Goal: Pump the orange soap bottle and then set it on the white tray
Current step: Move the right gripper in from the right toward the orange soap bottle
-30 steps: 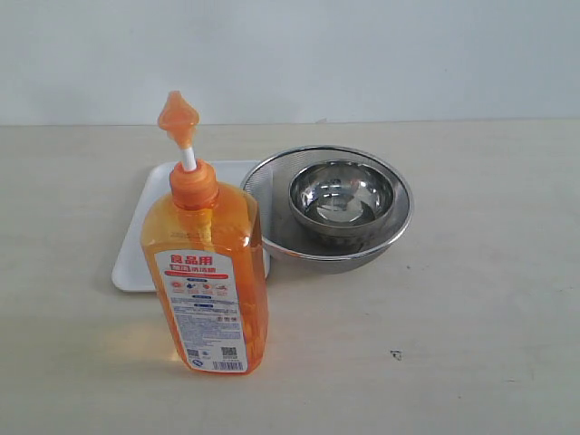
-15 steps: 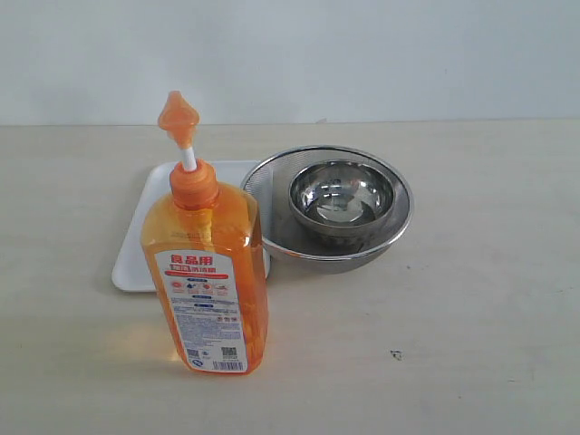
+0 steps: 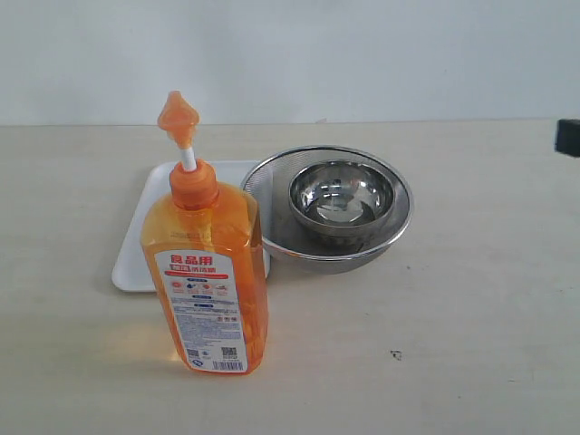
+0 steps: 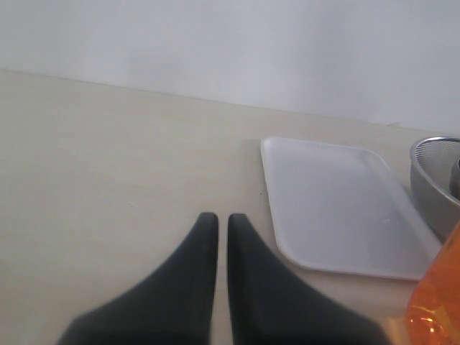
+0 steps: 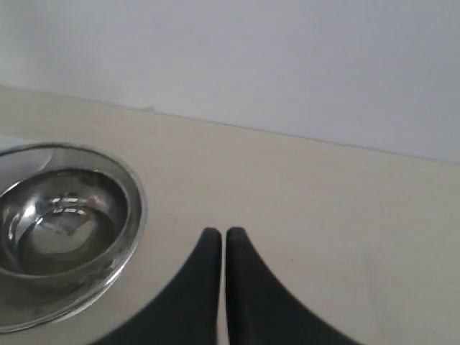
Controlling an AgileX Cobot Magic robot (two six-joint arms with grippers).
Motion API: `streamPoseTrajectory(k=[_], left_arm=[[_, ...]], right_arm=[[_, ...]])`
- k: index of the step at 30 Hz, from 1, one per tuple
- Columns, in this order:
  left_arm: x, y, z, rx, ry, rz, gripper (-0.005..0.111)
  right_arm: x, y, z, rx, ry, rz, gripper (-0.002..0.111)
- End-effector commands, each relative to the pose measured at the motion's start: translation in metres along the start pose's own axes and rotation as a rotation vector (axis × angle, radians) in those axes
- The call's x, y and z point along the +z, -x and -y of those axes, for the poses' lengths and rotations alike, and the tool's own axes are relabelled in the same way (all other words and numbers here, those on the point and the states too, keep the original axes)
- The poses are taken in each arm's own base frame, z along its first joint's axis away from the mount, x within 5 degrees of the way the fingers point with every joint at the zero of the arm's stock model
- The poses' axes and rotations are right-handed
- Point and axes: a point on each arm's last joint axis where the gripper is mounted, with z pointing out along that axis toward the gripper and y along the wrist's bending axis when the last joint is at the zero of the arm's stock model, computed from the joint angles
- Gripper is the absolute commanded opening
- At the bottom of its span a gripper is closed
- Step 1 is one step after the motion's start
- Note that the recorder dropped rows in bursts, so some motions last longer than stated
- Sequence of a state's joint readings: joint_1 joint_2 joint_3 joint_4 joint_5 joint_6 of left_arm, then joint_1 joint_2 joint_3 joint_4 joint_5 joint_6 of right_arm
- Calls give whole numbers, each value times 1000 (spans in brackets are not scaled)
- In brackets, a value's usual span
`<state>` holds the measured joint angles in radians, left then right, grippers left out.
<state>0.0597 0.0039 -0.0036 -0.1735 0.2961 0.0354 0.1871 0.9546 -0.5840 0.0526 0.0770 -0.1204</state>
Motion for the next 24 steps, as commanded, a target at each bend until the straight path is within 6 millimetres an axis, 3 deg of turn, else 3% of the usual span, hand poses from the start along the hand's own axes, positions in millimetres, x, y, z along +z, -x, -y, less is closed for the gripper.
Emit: streamPoseTrajectory(k=[1, 6, 11, 19, 24], left_arm=[[0, -1, 0, 9, 2, 0, 5], [0, -1, 0, 9, 2, 0, 5], [0, -1, 0, 9, 2, 0, 5], [0, -1, 0, 9, 2, 0, 5], [0, -1, 0, 9, 2, 0, 5]], right_arm=[[23, 3, -22, -213, 99, -34, 0], [46, -6, -46, -285, 188, -92, 0], [57, -21, -71, -318, 278, -164, 0], [53, -35, -106, -501, 425, -209, 0], [47, -43, -117, -459, 463, -206, 0]])
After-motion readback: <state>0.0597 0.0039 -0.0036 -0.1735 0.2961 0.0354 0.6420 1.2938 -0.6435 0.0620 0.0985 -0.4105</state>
